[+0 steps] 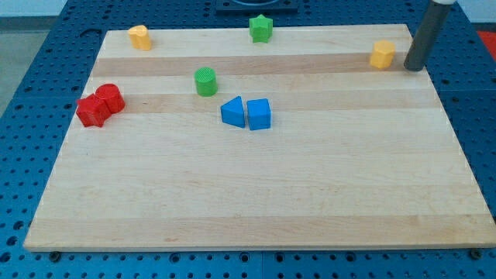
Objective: Slide the yellow hexagon to the top right
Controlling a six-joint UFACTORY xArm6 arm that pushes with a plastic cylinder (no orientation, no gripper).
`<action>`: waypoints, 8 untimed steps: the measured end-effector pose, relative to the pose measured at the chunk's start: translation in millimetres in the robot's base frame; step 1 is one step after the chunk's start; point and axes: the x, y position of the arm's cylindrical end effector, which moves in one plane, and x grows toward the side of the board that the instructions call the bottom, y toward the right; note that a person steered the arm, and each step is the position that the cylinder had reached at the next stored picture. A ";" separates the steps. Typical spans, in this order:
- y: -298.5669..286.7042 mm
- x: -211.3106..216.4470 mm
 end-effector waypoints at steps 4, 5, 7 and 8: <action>-49.7 -49.1; -44.3 -60.8; -44.3 -83.4; -44.3 -92.0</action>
